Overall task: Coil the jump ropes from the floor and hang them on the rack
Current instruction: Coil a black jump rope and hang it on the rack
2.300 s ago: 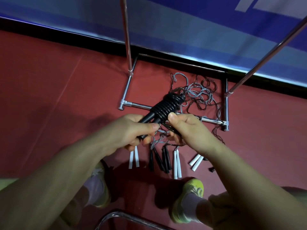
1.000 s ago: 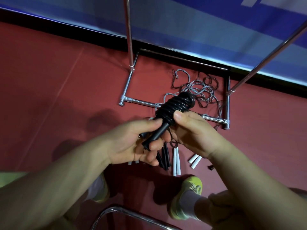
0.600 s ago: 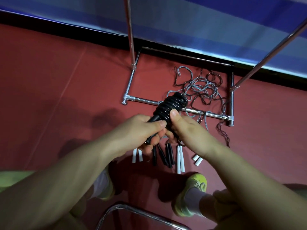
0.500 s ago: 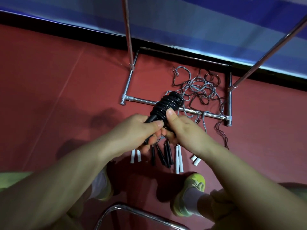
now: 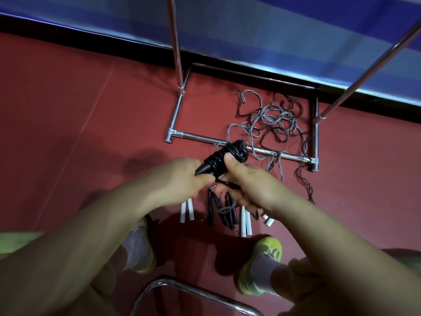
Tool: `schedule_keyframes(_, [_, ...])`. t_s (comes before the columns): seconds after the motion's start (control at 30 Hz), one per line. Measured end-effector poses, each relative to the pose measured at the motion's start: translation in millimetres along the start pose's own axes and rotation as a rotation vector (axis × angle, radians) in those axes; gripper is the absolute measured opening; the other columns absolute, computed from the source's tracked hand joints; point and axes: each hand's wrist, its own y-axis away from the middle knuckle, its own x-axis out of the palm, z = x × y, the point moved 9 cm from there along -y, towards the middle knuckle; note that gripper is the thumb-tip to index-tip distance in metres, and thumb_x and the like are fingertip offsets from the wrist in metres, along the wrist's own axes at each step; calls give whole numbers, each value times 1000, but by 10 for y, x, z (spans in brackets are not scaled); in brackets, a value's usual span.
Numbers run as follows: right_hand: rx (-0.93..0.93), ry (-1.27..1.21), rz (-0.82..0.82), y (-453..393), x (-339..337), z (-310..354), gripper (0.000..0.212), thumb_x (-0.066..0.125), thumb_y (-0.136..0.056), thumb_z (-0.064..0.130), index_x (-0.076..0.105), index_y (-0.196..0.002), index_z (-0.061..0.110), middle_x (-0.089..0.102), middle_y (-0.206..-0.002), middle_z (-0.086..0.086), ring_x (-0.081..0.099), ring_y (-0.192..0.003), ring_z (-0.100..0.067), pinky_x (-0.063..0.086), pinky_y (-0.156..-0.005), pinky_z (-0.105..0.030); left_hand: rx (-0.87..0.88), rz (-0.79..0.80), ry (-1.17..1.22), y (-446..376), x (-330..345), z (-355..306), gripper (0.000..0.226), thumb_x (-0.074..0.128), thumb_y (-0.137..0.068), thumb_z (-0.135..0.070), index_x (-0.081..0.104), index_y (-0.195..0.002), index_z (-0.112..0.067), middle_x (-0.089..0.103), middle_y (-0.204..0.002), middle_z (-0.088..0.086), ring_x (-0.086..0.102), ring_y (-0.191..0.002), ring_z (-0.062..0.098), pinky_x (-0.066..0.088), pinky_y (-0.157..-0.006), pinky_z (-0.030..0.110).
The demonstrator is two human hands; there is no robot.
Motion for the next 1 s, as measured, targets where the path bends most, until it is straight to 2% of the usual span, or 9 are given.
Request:
schedule_keyframes(0.13, [109, -104, 126, 29, 161, -62, 79, 17, -84, 78, 63, -81, 13, 34, -48, 9, 25, -39, -7, 20, -38, -19, 22, -18, -360, 62, 6, -83, 26, 41, -96, -48, 48, -86, -25, 54, -75, -8, 52, -68, 13, 38, -60, 32])
schedule_keyframes(0.27, [125, -88, 71, 21, 132, -79, 70, 31, -84, 76, 62, -78, 14, 33, -48, 6, 25, -37, -9, 19, -36, -18, 94, -36, -544, 138, 82, -194, 29, 32, -96, -53, 36, -90, -25, 45, -80, -8, 46, -77, 18, 33, -63, 33])
schedule_keyframes(0.4, [78, -174, 27, 31, 79, -13, 55, 39, -90, 57, 63, -89, 8, 30, -54, -1, 20, -38, -10, 15, -36, -19, 44, 120, -204, 191, 151, -141, 38, 34, -90, -60, 45, -101, -25, 54, -86, -9, 54, -79, 11, 44, -71, 33])
schedule_keyframes(0.53, [-85, -345, 18, 40, -12, 139, 61, 44, -73, 52, 54, -84, -7, 27, -53, -1, 19, -46, -13, 14, -40, -23, 4, 258, 598, 189, 238, -203, 21, 64, -85, -42, 61, -83, -22, 60, -68, -2, 54, -59, 12, 48, -70, 32])
schedule_keyframes(0.67, [-337, -470, 49, 105, -57, 328, 28, 44, -70, 45, 55, -57, 22, 35, -45, 11, 29, -41, -5, 25, -42, -17, -67, 462, 1136, 229, 402, -301, 22, 65, -76, -37, 75, -71, -18, 68, -72, 6, 63, -62, 17, 57, -71, 38])
schedule_keyframes(0.8, [-409, -423, 96, 139, -48, 379, 48, 43, -68, 52, 54, -71, 6, 46, -43, 9, 41, -42, -3, 33, -44, -14, -23, 735, 1333, 368, 614, -434, 33, 80, -67, -38, 71, -86, -13, 65, -71, 3, 61, -56, 13, 58, -68, 39])
schedule_keyframes(0.87, [-359, -388, 84, 114, -52, 350, 49, 40, -82, 50, 53, -77, 3, 50, -45, 7, 45, -44, -2, 35, -47, -12, -26, 766, 1351, 394, 609, -460, 31, 81, -64, -39, 70, -80, -14, 57, -64, -2, 49, -46, 6, 58, -62, 33])
schedule_keyframes(0.93, [-288, -278, 53, 67, -48, 270, 59, 24, -95, 55, 57, -78, 10, 54, -54, 6, 45, -48, -2, 35, -50, -15, -105, 651, 1294, 334, 549, -394, 24, 71, -72, -38, 63, -76, -15, 52, -60, -5, 38, -41, 3, 55, -56, 28])
schedule_keyframes(1.0, [-225, -45, -13, 19, -41, 180, 74, 10, -90, 71, 62, -78, 19, 58, -64, 2, 46, -50, -3, 31, -53, -20, -134, 447, 1106, 221, 439, -262, 20, 62, -80, -34, 58, -77, -15, 52, -59, -5, 34, -40, 3, 51, -53, 23])
